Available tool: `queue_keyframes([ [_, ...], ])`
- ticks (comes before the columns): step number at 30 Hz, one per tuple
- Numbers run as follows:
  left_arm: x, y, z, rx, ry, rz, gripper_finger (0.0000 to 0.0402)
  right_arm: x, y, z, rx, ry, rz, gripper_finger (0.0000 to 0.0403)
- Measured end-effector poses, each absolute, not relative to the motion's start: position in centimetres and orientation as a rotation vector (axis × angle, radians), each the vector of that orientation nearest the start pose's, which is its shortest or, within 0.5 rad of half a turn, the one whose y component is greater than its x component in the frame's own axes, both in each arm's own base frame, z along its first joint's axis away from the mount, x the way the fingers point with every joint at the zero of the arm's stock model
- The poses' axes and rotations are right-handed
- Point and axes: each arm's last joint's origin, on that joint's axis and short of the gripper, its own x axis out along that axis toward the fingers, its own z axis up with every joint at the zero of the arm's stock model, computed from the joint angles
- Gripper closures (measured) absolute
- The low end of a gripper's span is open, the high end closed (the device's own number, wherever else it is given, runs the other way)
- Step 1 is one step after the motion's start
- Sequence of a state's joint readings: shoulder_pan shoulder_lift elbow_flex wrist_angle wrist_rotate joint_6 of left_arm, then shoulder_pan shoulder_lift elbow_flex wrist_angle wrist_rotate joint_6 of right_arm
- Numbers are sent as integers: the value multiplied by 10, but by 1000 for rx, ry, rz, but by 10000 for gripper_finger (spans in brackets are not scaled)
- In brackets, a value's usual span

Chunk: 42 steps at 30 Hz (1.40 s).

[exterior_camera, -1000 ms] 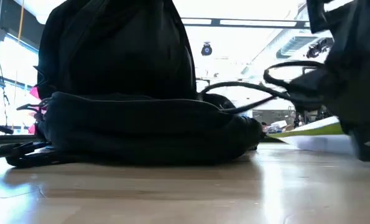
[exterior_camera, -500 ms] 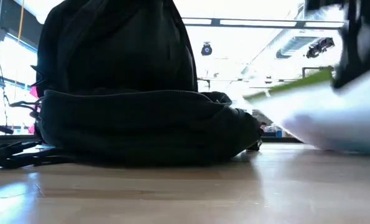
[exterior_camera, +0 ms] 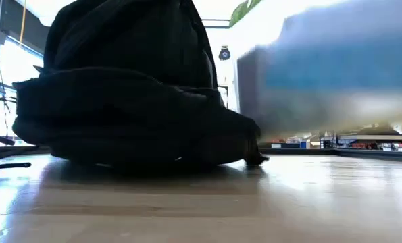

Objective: Unpack backpack
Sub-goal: Put the transparent zip bag into the backpack

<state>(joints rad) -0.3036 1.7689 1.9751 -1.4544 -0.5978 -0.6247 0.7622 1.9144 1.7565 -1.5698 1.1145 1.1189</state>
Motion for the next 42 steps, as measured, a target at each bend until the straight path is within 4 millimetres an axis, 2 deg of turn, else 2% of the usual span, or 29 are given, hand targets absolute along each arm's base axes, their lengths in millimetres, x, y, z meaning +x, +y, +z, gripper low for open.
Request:
queue_keyframes([
  [8, 333, -81, 371, 0, 999, 597, 402, 286, 212, 329, -535, 582, -699, 403],
  [13, 347, -79, 359, 31, 1022, 585, 402, 297, 221, 335, -575, 594, -616, 403],
  [16, 350, -79, 359, 36, 1012, 568, 402, 303, 227, 322, -590, 632, -548, 403],
  [20, 353, -80, 361, 30, 983, 552, 402, 310, 230, 282, -626, 688, -487, 403],
  [24, 353, -80, 361, 10, 995, 527, 402, 318, 225, 244, -648, 722, -427, 403],
  [27, 354, -82, 361, -12, 999, 493, 402, 326, 217, 225, -690, 773, -332, 403],
  [34, 358, -84, 368, -49, 967, 422, 402, 349, 192, 222, -722, 869, -170, 403],
  [39, 358, -86, 369, -80, 979, 375, 402, 369, 178, 226, -651, 839, 3, 403],
  [42, 357, -88, 368, -95, 1003, 343, 402, 379, 176, 224, -644, 790, 30, 403],
])
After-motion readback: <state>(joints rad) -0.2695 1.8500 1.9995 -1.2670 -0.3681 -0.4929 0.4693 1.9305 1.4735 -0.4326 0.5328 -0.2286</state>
